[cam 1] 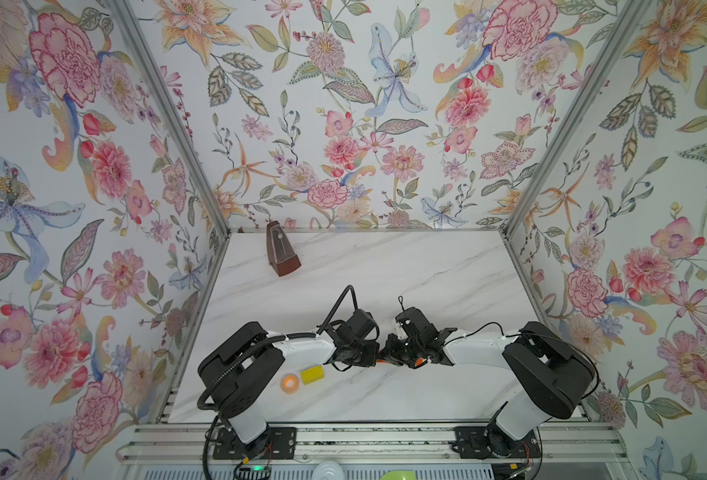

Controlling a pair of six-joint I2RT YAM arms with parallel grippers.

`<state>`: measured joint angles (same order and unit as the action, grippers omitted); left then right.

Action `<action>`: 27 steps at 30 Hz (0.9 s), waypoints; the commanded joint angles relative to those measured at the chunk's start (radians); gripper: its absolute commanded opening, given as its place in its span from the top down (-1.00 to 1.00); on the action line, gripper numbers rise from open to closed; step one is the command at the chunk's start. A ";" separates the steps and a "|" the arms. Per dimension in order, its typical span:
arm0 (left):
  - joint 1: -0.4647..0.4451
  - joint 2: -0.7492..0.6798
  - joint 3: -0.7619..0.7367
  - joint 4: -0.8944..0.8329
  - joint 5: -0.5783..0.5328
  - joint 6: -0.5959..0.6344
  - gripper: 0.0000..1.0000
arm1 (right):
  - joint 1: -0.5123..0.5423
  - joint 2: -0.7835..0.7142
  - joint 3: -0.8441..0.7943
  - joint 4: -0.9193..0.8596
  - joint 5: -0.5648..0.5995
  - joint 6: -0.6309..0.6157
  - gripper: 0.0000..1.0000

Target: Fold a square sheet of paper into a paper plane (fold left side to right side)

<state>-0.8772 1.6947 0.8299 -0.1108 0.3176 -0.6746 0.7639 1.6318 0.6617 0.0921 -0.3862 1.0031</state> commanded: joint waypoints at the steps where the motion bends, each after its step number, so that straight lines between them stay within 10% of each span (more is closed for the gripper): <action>1: -0.002 0.057 -0.018 -0.078 -0.062 0.011 1.00 | -0.003 0.023 -0.013 -0.141 0.046 -0.013 1.00; 27: -0.003 0.056 -0.052 -0.049 -0.035 -0.011 1.00 | 0.034 0.025 0.048 -0.214 0.041 -0.024 1.00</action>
<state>-0.8772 1.6974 0.8204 -0.0803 0.3214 -0.6788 0.7963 1.6215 0.7258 -0.0837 -0.3634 0.9981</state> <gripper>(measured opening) 0.044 0.048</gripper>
